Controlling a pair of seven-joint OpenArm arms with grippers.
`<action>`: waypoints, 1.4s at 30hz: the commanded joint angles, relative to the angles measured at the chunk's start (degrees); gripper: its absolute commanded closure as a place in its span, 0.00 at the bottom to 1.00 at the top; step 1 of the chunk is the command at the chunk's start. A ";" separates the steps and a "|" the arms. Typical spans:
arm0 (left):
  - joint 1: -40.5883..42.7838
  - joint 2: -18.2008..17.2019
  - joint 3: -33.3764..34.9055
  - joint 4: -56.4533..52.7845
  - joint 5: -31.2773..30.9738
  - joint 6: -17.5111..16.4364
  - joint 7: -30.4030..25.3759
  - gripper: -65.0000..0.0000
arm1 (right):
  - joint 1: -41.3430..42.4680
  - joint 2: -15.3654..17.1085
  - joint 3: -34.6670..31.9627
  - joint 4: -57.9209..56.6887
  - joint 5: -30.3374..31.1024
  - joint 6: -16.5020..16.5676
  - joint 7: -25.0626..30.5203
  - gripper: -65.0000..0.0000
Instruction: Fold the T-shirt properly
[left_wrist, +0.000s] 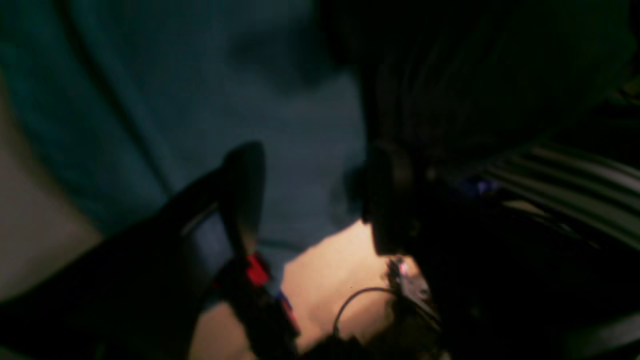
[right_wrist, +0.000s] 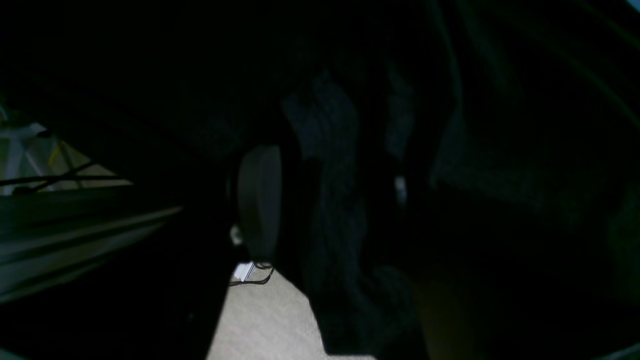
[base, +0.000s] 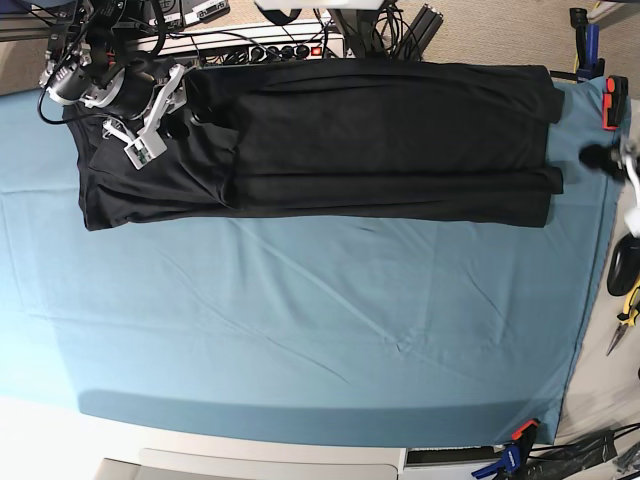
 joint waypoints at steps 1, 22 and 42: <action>0.44 -1.57 -0.57 0.52 -1.12 0.39 0.08 0.48 | 0.02 0.63 0.44 1.01 0.94 0.06 1.31 0.58; 10.97 2.78 -0.57 5.81 -1.12 0.20 0.08 0.48 | 0.04 0.66 0.44 1.01 0.92 0.06 1.27 0.58; 11.21 5.66 -0.57 5.84 -1.12 0.17 0.08 0.96 | 0.04 0.66 0.44 1.01 0.94 0.06 1.25 0.58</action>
